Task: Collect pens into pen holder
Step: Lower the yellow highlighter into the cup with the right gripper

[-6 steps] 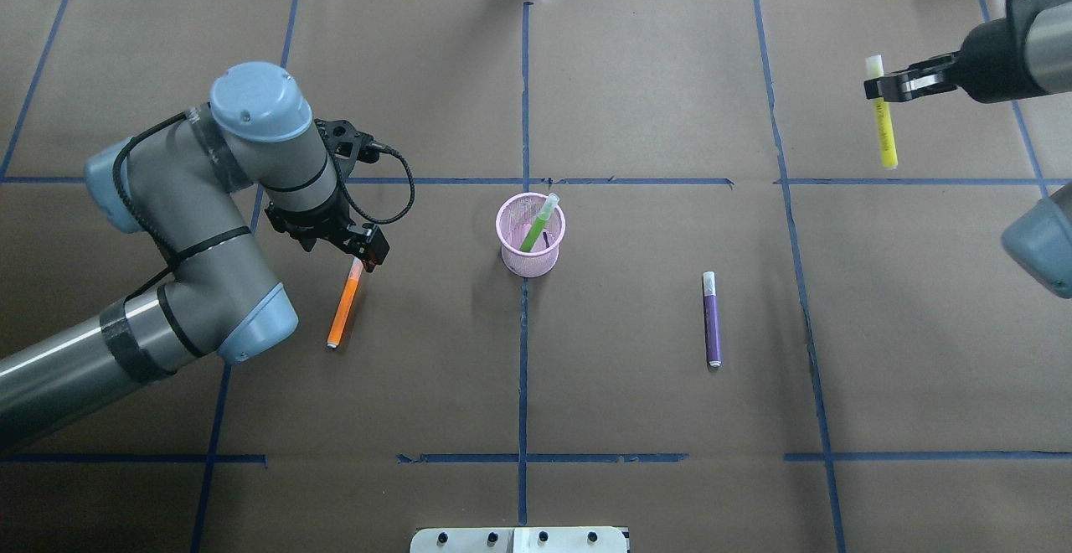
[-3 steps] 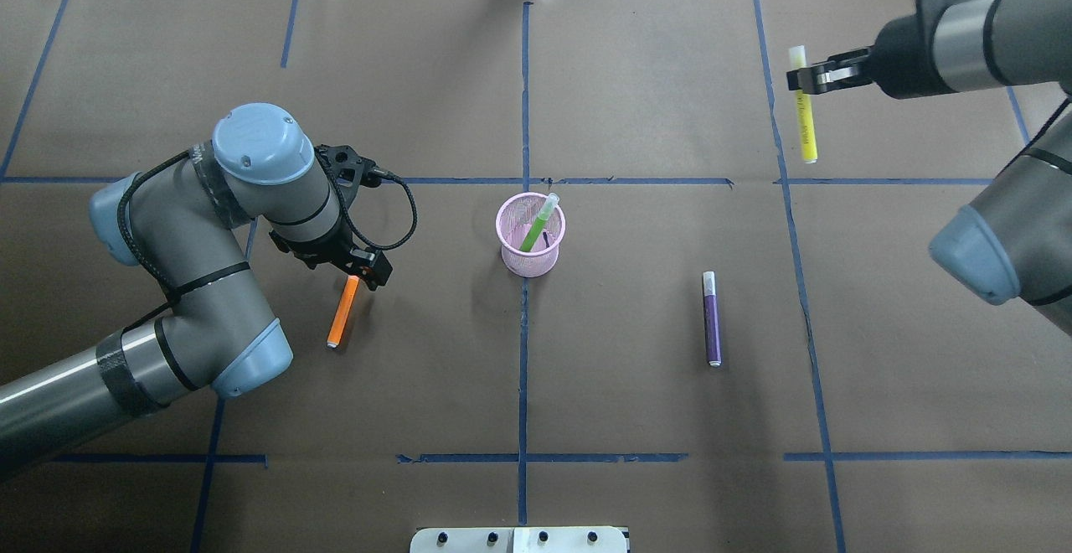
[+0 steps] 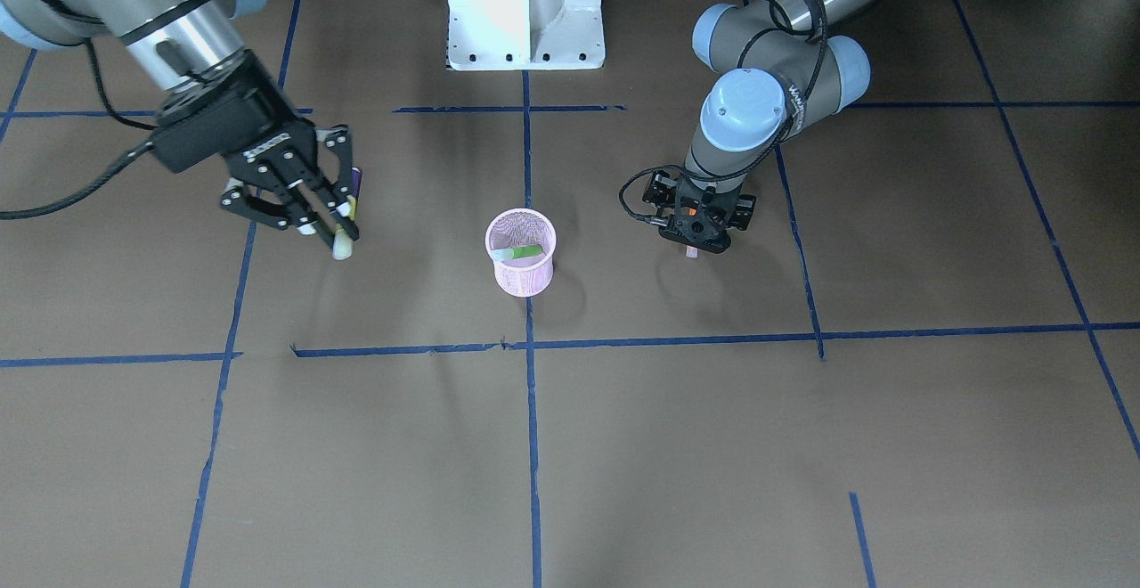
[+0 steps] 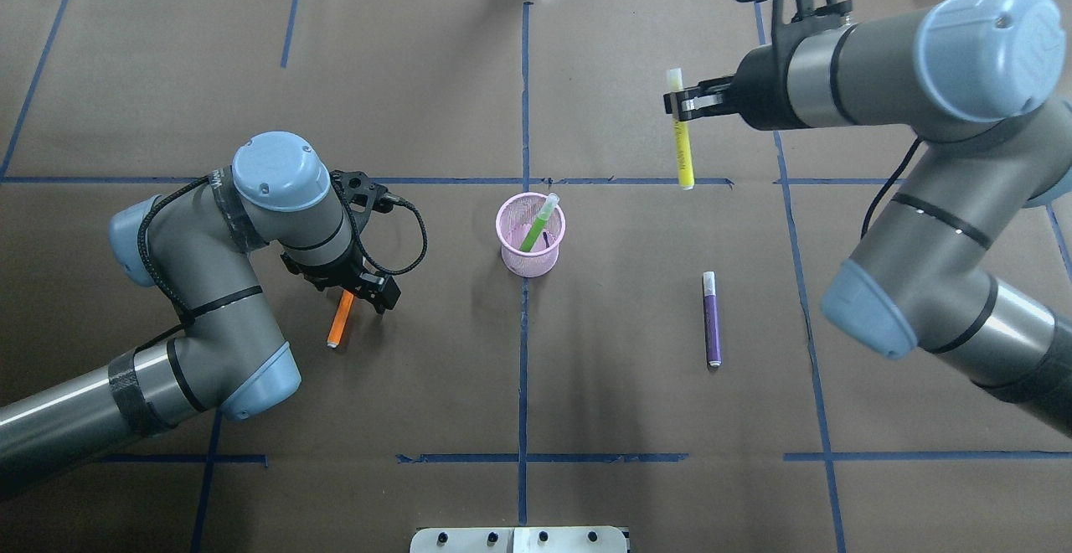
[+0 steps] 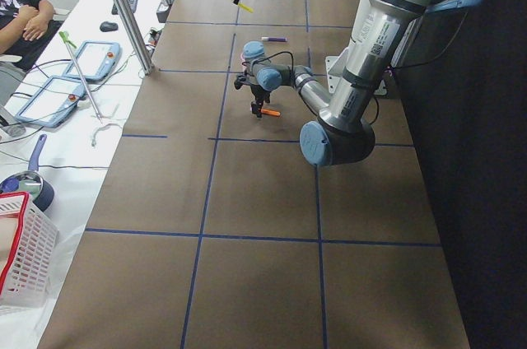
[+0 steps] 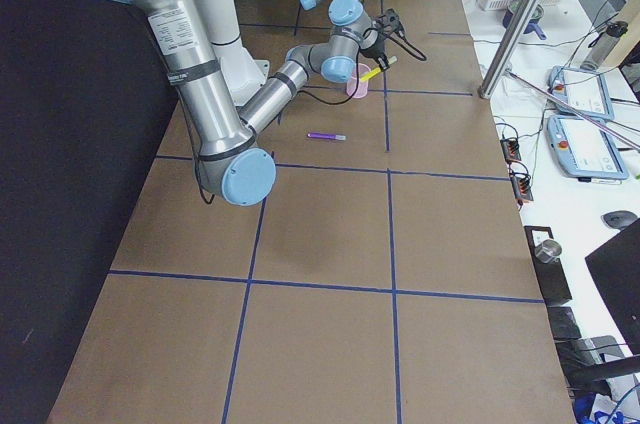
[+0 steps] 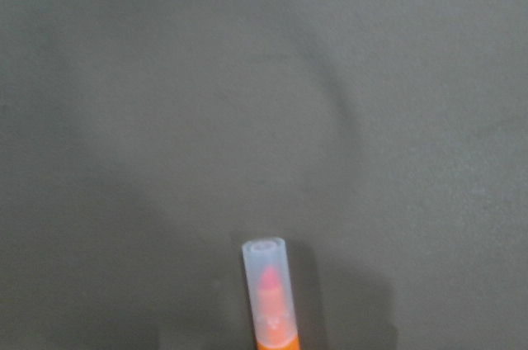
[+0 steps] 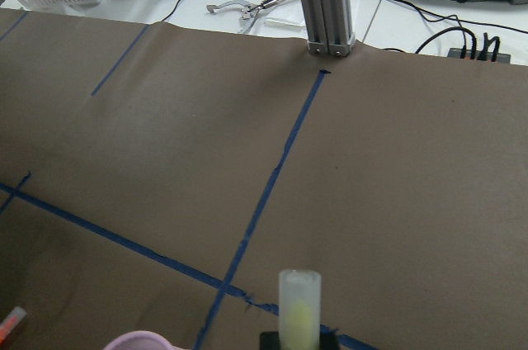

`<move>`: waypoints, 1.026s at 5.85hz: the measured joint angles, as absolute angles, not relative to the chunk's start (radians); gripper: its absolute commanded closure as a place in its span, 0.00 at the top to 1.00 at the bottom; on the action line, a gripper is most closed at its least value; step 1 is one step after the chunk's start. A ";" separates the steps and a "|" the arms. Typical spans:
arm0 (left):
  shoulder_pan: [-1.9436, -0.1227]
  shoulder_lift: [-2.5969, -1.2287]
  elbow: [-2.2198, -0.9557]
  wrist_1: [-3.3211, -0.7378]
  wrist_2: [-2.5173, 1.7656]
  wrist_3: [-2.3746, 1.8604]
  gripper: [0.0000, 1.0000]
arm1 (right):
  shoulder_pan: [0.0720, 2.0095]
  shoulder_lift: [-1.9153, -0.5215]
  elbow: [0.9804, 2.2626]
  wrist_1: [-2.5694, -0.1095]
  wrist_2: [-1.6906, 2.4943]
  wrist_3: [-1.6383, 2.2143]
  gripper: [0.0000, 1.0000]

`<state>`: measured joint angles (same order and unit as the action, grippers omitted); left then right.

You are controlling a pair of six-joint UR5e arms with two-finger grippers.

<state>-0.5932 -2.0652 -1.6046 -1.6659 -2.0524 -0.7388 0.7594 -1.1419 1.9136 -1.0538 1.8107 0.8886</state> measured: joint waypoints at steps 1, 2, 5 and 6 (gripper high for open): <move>-0.593 -2.066 -1.607 -1.666 -2.052 -0.740 1.00 | 0.691 -1.106 1.914 -1.058 1.714 0.903 0.00; -0.592 -2.068 -1.609 -1.666 -2.053 -0.741 1.00 | 0.629 -1.063 1.910 -1.083 1.614 0.907 0.00; -0.593 -2.070 -1.612 -1.666 -2.054 -0.735 1.00 | 0.552 -0.948 1.850 -1.153 1.463 0.913 0.00; -0.593 -2.071 -1.612 -1.666 -2.054 -0.734 1.00 | 0.545 -0.929 1.808 -1.143 1.429 0.925 0.00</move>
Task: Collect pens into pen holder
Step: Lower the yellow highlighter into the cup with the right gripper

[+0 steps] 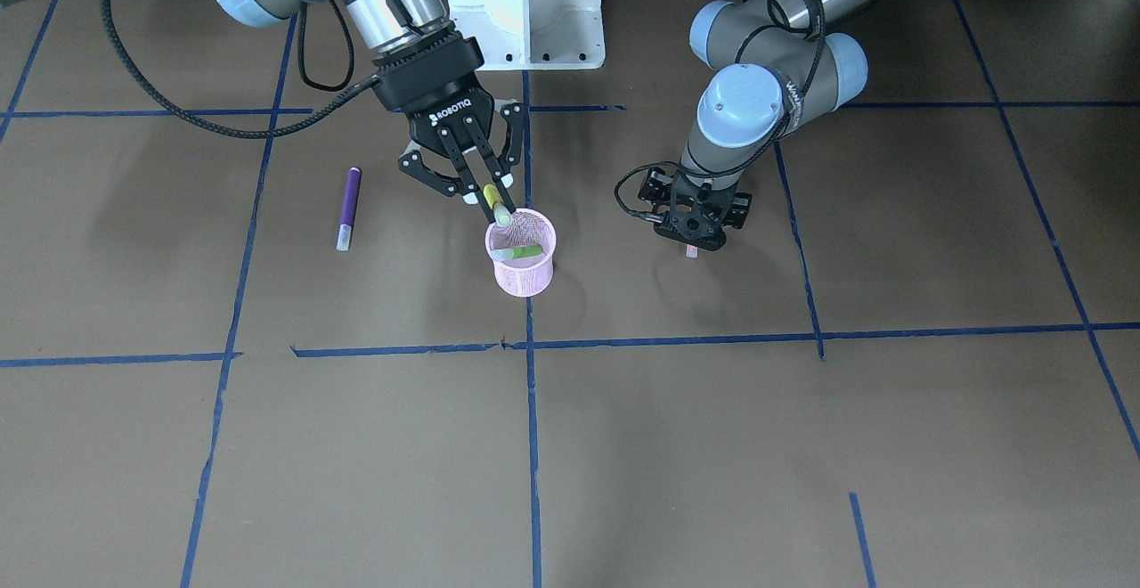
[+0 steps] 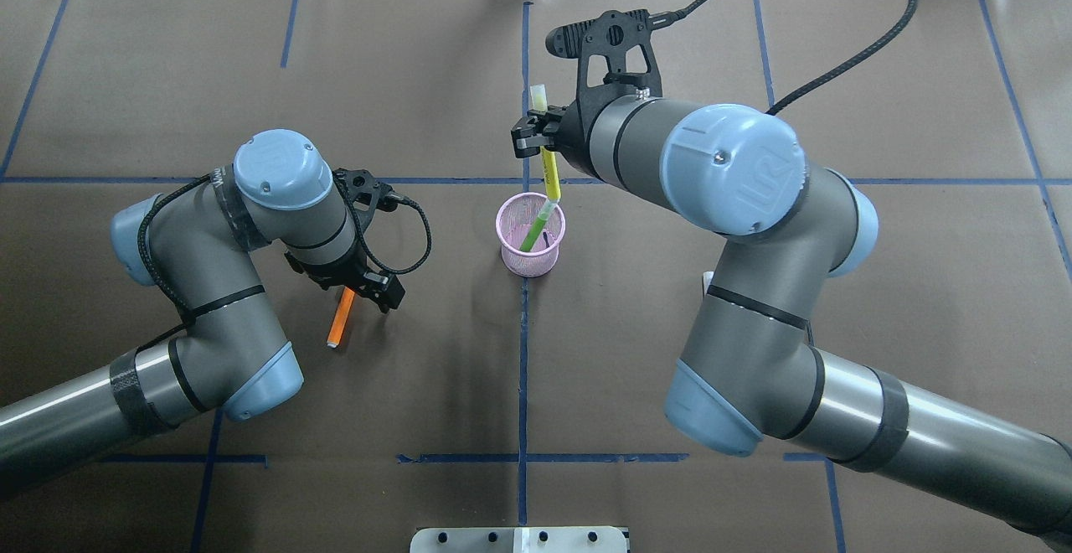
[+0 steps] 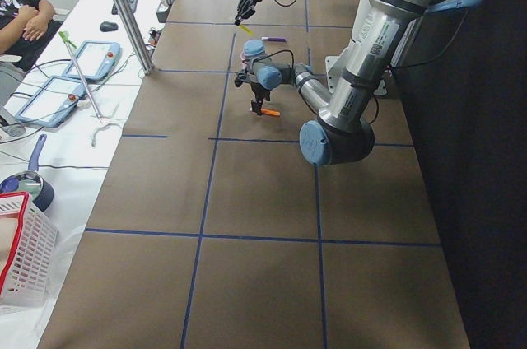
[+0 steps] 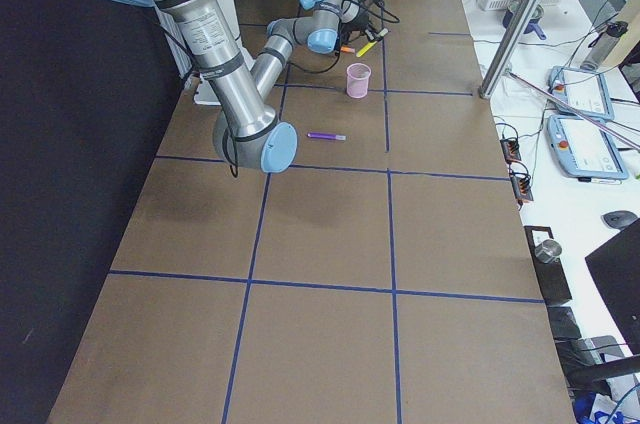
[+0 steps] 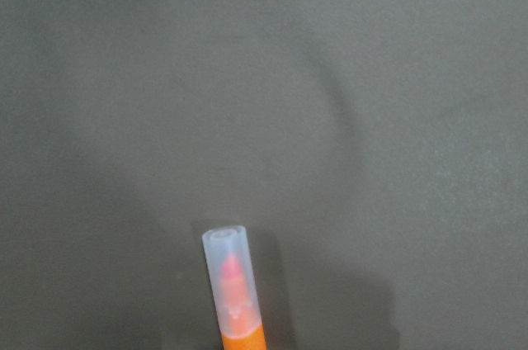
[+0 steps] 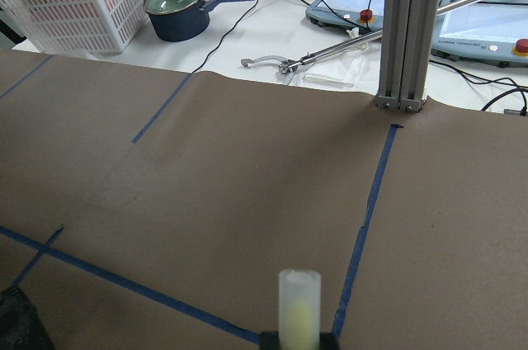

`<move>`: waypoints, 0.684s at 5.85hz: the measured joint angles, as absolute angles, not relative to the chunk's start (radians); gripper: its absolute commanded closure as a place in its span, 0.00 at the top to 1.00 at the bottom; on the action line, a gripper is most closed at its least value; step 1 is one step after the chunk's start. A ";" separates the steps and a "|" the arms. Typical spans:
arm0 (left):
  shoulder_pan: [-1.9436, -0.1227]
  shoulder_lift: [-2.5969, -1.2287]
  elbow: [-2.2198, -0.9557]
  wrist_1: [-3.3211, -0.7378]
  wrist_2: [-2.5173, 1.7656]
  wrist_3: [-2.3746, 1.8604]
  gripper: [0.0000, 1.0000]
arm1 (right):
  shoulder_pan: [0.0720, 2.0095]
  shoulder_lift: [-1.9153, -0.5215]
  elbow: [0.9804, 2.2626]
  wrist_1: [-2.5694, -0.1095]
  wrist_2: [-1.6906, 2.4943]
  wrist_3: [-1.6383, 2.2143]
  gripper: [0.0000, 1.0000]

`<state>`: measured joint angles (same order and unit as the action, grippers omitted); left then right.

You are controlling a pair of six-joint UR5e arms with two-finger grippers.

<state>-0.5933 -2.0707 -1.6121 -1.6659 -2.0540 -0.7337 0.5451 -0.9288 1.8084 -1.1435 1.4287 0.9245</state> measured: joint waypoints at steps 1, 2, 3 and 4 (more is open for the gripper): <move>-0.593 -2.071 -1.612 -1.666 -2.054 -0.733 1.00 | 0.536 -0.917 1.751 -1.102 1.400 0.935 0.00; -0.593 -2.071 -1.612 -1.666 -2.054 -0.732 1.00 | 0.520 -0.914 1.687 -1.029 1.375 0.944 0.00; -0.593 -2.071 -1.612 -1.666 -2.054 -0.732 1.00 | 0.499 -0.914 1.648 -0.980 1.354 0.955 0.00; -0.592 -2.071 -1.612 -1.666 -2.054 -0.731 1.00 | 0.476 -0.917 1.633 -0.964 1.340 0.964 0.00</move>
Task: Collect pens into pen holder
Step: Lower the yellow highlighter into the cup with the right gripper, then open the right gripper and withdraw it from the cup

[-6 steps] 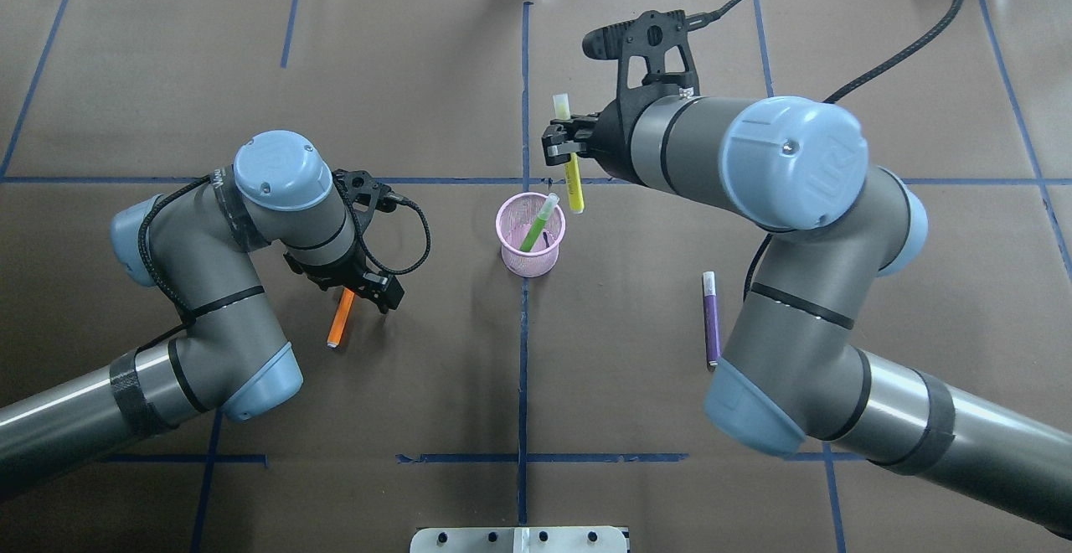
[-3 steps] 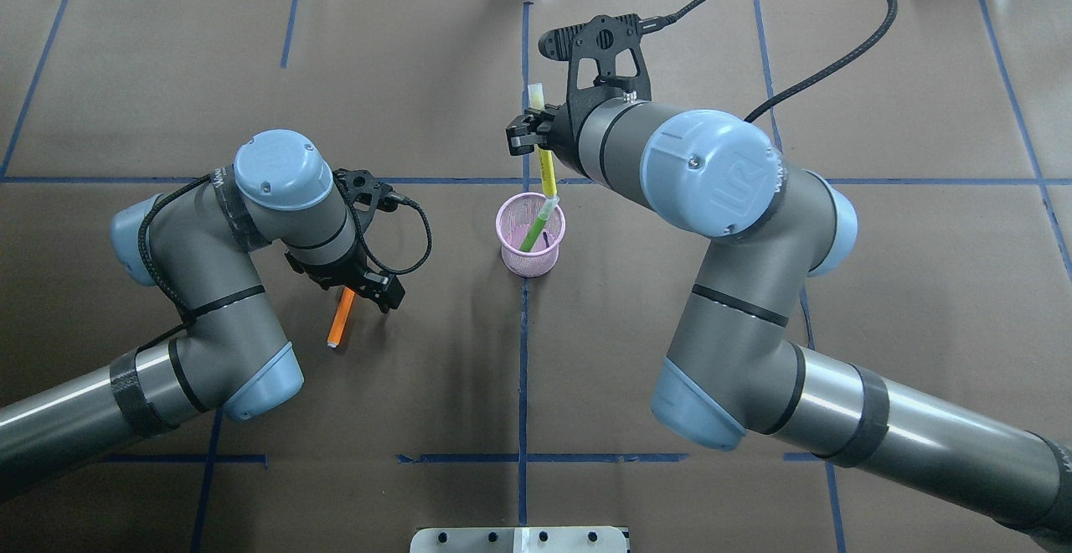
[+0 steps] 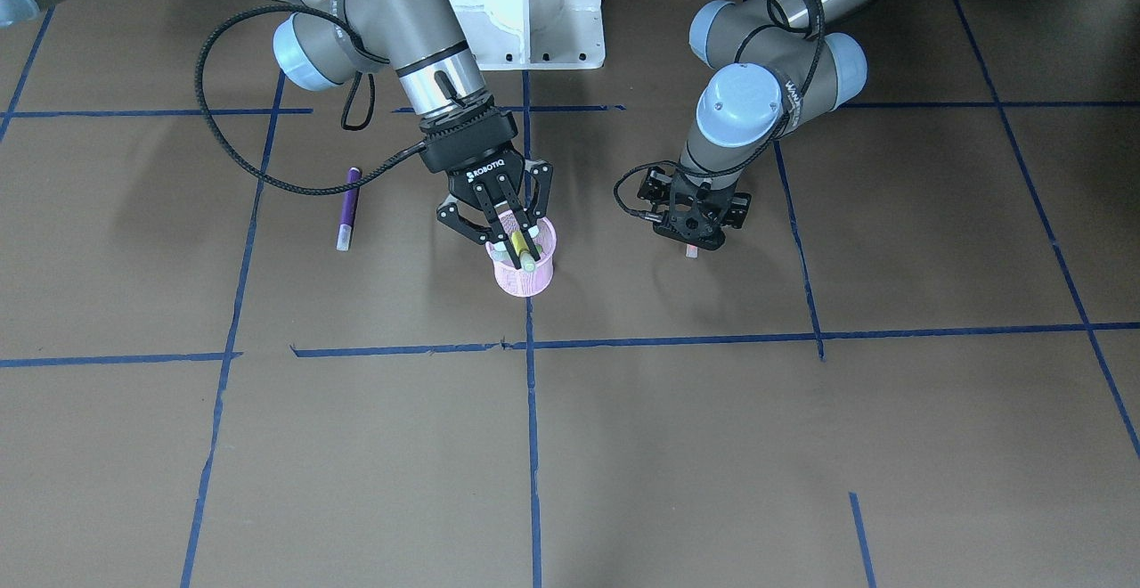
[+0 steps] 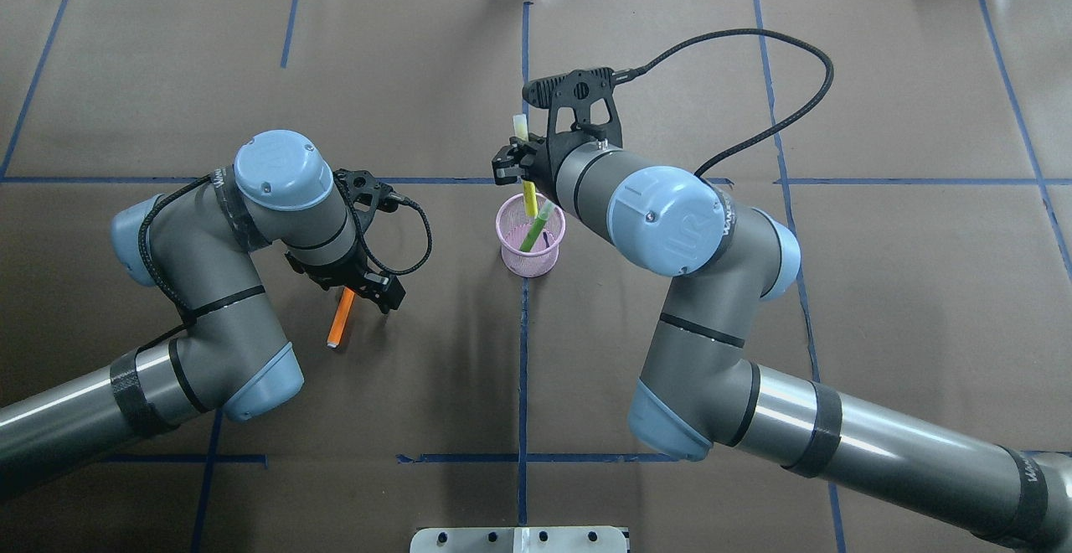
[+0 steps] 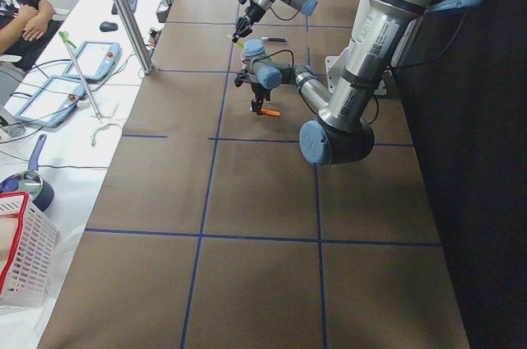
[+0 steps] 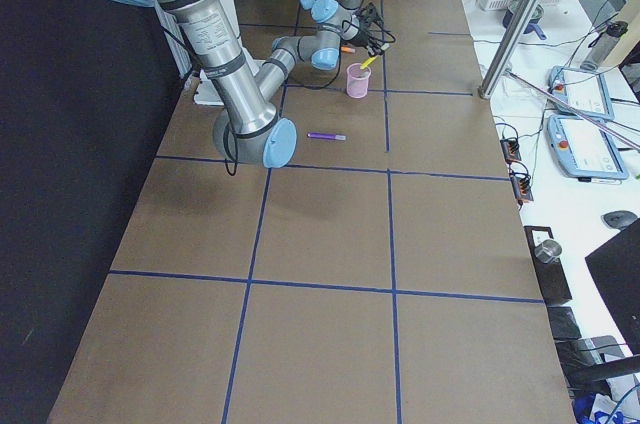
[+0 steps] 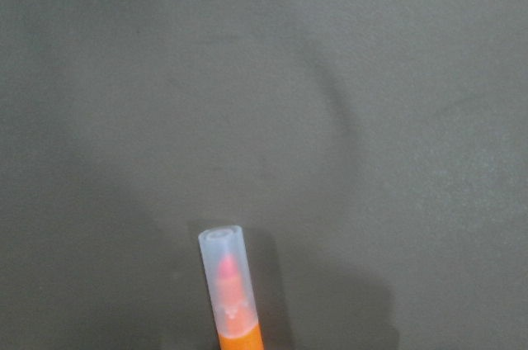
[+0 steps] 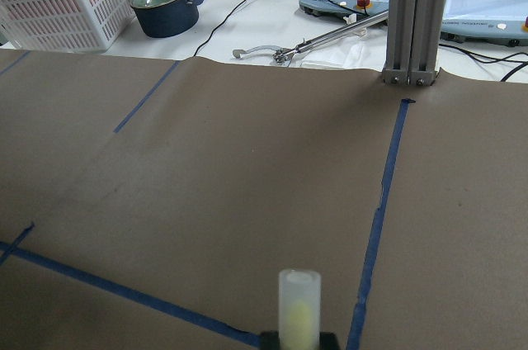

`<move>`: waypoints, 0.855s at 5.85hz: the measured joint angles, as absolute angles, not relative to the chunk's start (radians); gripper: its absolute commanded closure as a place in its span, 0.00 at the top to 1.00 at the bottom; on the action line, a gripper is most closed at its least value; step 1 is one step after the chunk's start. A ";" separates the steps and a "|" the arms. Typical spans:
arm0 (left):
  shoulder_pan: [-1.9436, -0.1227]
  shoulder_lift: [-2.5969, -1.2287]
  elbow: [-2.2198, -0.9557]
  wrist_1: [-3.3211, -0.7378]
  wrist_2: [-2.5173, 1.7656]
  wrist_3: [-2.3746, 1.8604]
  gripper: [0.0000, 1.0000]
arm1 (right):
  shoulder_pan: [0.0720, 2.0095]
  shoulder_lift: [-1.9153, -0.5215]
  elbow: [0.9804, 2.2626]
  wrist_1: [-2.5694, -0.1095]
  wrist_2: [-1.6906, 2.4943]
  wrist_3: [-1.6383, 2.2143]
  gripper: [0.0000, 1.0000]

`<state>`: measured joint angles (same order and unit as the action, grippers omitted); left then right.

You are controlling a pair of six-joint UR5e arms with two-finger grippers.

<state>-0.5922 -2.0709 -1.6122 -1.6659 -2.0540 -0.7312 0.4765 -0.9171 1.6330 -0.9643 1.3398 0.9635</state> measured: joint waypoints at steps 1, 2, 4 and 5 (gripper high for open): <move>-0.592 -2.071 -1.612 -1.666 -2.054 -0.731 1.00 | 0.460 -0.922 1.629 -0.961 1.335 0.967 0.03; -0.592 -2.071 -1.612 -1.666 -2.054 -0.730 1.00 | 0.448 -0.929 1.628 -0.959 1.334 0.968 0.08; -0.592 -2.072 -1.612 -1.666 -2.054 -0.730 1.00 | 0.440 -0.939 1.628 -0.956 1.333 0.968 1.00; -0.592 -2.072 -1.612 -1.666 -2.055 -0.729 1.00 | 0.439 -0.938 1.628 -0.955 1.333 0.968 1.00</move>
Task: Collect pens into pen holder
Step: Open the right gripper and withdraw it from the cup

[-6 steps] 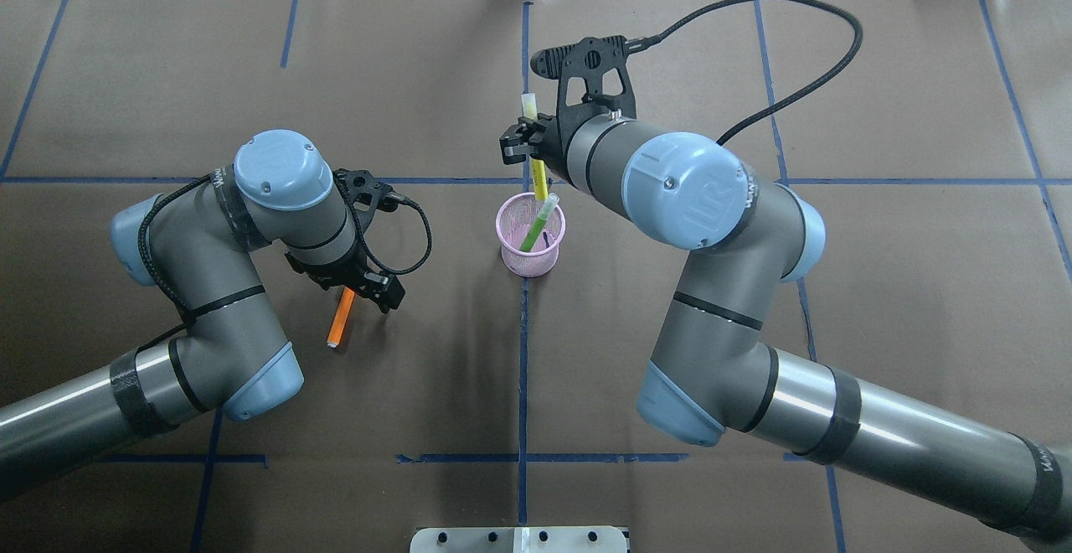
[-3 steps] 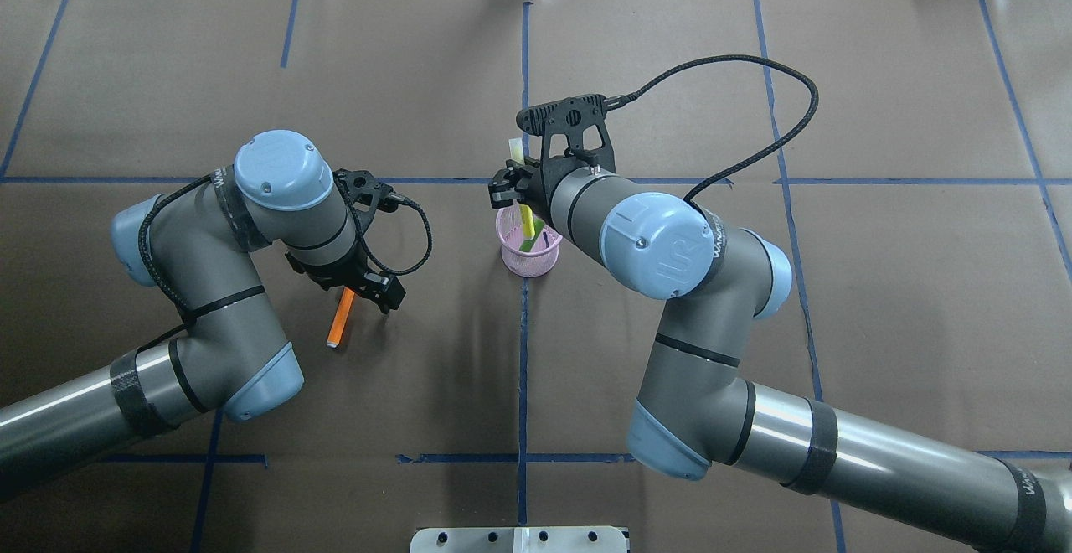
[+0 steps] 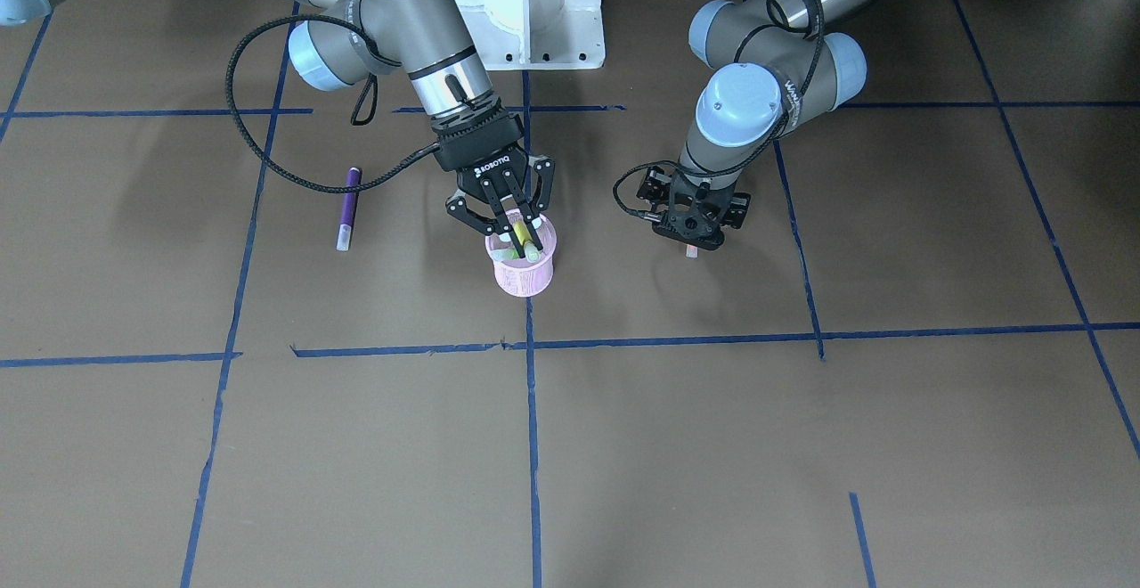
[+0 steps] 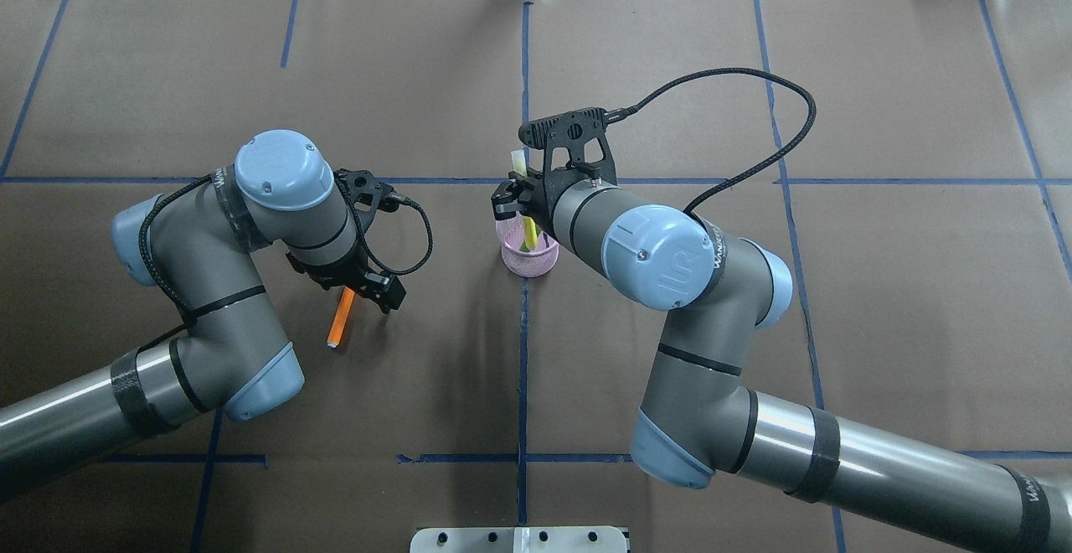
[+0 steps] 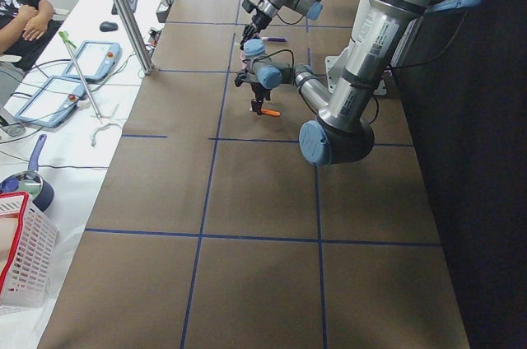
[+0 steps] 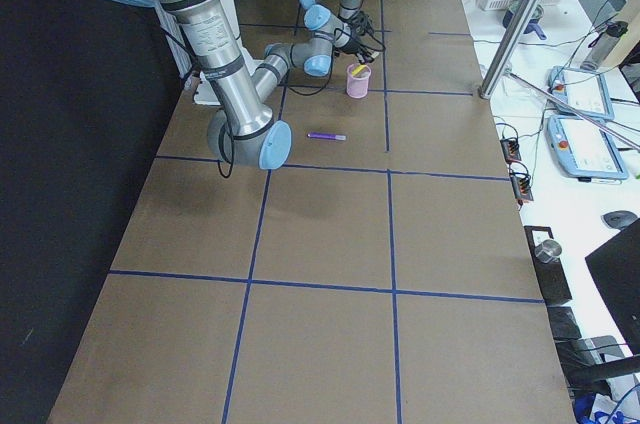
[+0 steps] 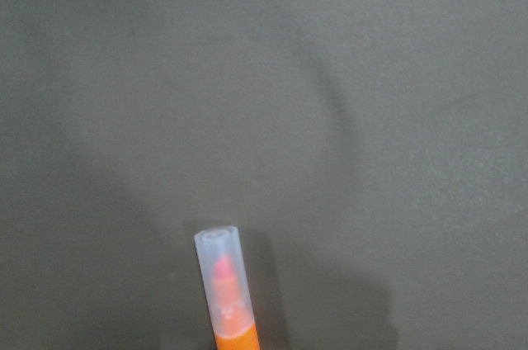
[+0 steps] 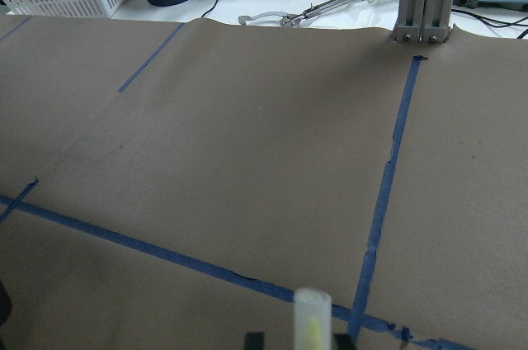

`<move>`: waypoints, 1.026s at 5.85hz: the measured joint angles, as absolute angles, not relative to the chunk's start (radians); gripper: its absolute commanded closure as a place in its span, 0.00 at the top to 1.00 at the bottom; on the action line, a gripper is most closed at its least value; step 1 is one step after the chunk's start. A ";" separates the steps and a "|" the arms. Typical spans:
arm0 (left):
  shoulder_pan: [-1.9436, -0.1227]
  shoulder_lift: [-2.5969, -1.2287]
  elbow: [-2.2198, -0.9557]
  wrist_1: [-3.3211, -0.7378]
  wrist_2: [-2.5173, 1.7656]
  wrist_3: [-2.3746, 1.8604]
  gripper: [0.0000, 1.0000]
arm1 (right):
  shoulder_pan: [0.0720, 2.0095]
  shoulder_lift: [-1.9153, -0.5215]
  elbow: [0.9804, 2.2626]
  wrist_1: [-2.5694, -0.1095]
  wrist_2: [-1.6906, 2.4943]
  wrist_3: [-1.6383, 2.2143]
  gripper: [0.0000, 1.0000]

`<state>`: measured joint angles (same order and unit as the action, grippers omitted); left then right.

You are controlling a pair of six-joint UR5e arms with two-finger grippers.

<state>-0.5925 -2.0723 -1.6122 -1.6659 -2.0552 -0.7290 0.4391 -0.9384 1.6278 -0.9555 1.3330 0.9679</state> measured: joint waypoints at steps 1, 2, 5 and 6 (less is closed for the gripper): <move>-0.593 -2.072 -1.612 -1.666 -2.055 -0.728 0.99 | 0.444 -0.935 1.630 -0.958 1.334 0.968 1.00; -0.593 -2.071 -1.612 -1.666 -2.056 -0.727 0.95 | 0.458 -0.930 1.635 -0.962 1.339 0.967 1.00; -0.593 -2.072 -1.608 -1.665 -2.058 -0.728 0.31 | 0.664 -0.921 1.726 -1.104 1.657 0.963 1.00; -0.594 -2.073 -1.608 -1.664 -2.059 -0.727 0.09 | 0.753 -0.921 1.755 -1.177 1.795 0.955 1.00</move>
<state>-0.5938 -2.0725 -1.6079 -1.6645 -2.0586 -0.7275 0.7525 -0.9208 1.7550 -1.1772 1.7948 0.9550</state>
